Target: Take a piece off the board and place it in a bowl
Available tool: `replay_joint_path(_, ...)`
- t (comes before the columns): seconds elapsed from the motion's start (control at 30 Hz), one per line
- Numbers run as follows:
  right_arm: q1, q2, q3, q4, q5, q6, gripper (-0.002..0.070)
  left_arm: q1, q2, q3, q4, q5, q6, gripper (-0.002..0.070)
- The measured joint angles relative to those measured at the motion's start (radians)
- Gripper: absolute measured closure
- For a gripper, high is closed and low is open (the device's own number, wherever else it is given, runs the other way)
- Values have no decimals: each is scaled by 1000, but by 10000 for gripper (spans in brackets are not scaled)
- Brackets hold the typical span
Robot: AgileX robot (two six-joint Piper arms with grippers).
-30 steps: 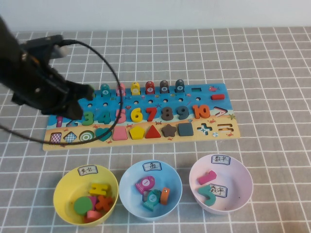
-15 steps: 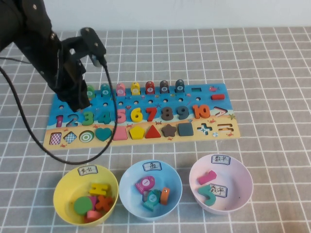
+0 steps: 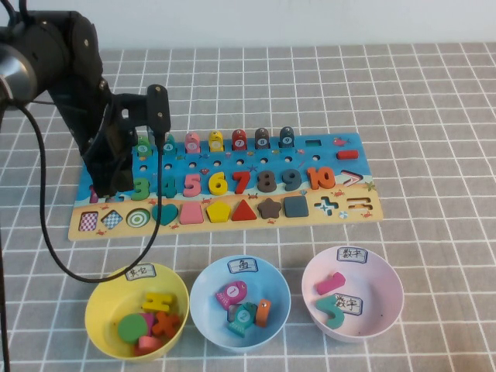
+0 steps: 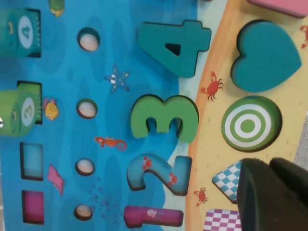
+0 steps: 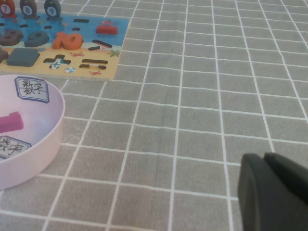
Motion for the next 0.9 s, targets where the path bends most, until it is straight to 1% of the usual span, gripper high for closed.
replay_joint_path(0.1,0,0,0,0,0,0,694,0,6,0,1,-2,0,625)
replay_joint_path(0.2,0,0,0,0,0,0,694,0,13,-2,1,-16,-2,512)
replay_joint_path(0.27,0,0,0,0,0,0,694,0,18,-1,1,-20,0,421)
replay_joint_path(0.3,0,0,0,0,0,0,694,0,22,-1,1,-22,3,389)
replay_joint_path(0.37,0,0,0,0,0,0,694,0,27,-1,1,-35,26,354)
replay_joint_path(0.5,0,0,0,0,0,0,694,0,40,-1,1,-67,83,335)
replay_joint_path(0.9,0,0,0,0,0,0,694,0,56,-1,-22,-87,135,331)
